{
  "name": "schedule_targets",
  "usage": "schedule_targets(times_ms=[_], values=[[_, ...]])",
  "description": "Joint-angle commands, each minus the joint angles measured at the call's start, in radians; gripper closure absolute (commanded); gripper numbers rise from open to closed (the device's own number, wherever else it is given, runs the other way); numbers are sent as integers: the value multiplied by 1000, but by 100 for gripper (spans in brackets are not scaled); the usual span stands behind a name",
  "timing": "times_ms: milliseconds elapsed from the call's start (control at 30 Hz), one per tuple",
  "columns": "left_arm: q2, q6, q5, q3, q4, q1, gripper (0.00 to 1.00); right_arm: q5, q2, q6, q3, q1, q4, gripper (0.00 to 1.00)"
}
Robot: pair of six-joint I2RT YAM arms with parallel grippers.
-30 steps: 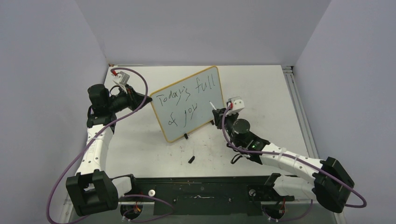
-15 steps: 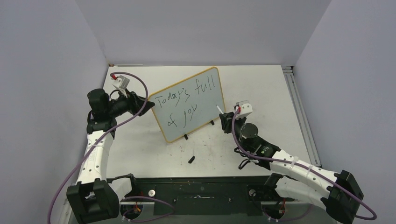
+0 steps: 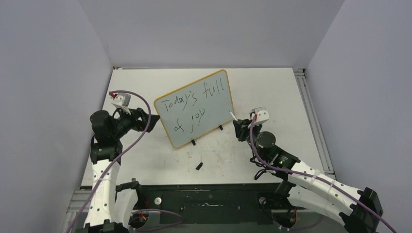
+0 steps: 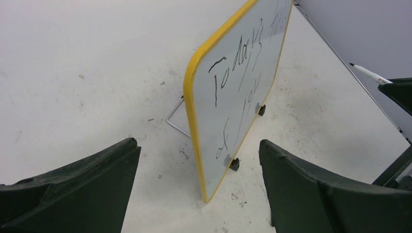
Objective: Write a sentence on the whiteboard
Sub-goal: Write a sentence on the whiteboard, then close the whiteboard marker at the center of the board.
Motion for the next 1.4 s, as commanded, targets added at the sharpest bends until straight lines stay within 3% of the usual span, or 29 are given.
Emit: schedule_targets(times_ms=[0,200,500,800,933,1067,1367], values=[[-164,-69,-220,-56,-117,2,8,14,-55,8,-8,9,-32,95],[-302,-103,-246,-44,-285,-57,12,-17,-84,6,-19,10,-59,94],[-199,-99,-674,82,-406,-648,22,-14,-74,45,2,7,-120,95],[80,-158,-872,68,-283,-1136,26,-12,-44,85,61,5,-198,95],[208,-197,-851,11,-145,-1208,37,-16,-23,104,116,-13,-319,95],[318,-221,-827,-46,-35,-1237,43,-48,-28,108,133,-37,-376,95],[509,-231,-865,-79,13,-1277,64,-95,-43,136,145,-100,-415,95]])
